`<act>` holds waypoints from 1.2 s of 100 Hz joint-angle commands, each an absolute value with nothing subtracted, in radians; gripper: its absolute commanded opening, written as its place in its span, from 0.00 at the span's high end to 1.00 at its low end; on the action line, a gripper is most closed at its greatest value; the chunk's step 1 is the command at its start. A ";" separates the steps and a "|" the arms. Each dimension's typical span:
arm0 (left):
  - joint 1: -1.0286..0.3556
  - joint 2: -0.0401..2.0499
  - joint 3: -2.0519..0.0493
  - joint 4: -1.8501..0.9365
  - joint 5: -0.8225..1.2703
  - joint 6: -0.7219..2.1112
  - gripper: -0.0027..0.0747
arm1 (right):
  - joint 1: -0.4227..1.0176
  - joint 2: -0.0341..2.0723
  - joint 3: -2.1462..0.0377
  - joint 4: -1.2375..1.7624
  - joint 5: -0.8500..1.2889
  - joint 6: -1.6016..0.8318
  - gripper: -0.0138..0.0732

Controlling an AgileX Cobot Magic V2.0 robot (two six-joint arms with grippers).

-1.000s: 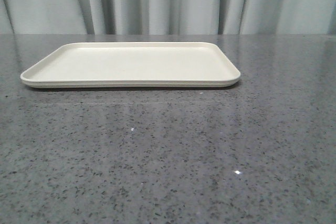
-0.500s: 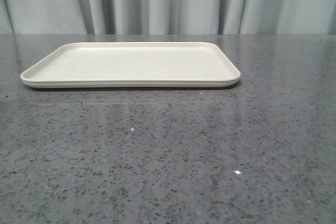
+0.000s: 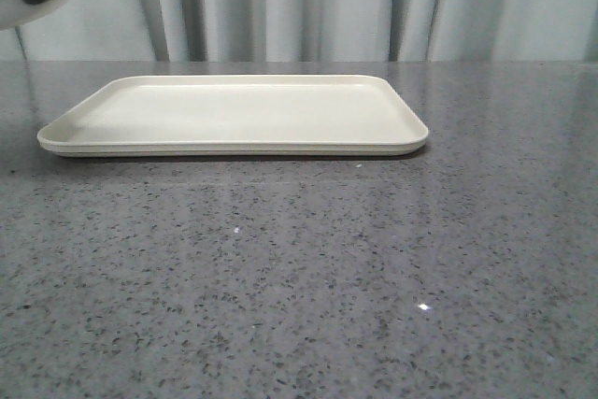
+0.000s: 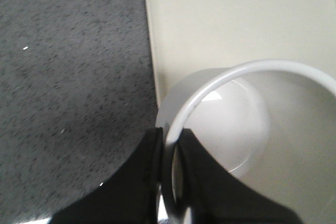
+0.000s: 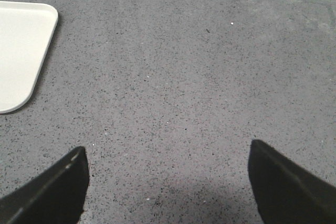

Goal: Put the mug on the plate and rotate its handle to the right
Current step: 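Carry the mug over the tray with the left gripper and lower it, then open the left gripper to release the mug on the tray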

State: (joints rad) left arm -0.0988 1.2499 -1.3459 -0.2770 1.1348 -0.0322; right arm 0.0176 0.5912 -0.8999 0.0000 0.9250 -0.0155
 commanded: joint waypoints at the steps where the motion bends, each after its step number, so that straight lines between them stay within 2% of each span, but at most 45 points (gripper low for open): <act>1: -0.157 1.302 -1.433 -0.316 1.052 -0.060 0.99 | 0.019 0.603 -0.931 0.000 0.849 -0.021 0.13; 59: -0.387 1.758 -1.762 -0.242 1.092 -0.184 0.99 | 0.019 0.603 -0.931 0.000 0.855 -0.021 0.13; 120: -0.423 1.836 -1.814 -0.196 1.145 -0.199 0.99 | 0.019 0.603 -0.931 0.000 0.855 -0.021 0.13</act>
State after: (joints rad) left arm -0.4160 1.8785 -1.7838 -0.1887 1.1604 -0.2007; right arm 0.0176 0.5912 -0.8999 0.0000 0.9250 -0.0155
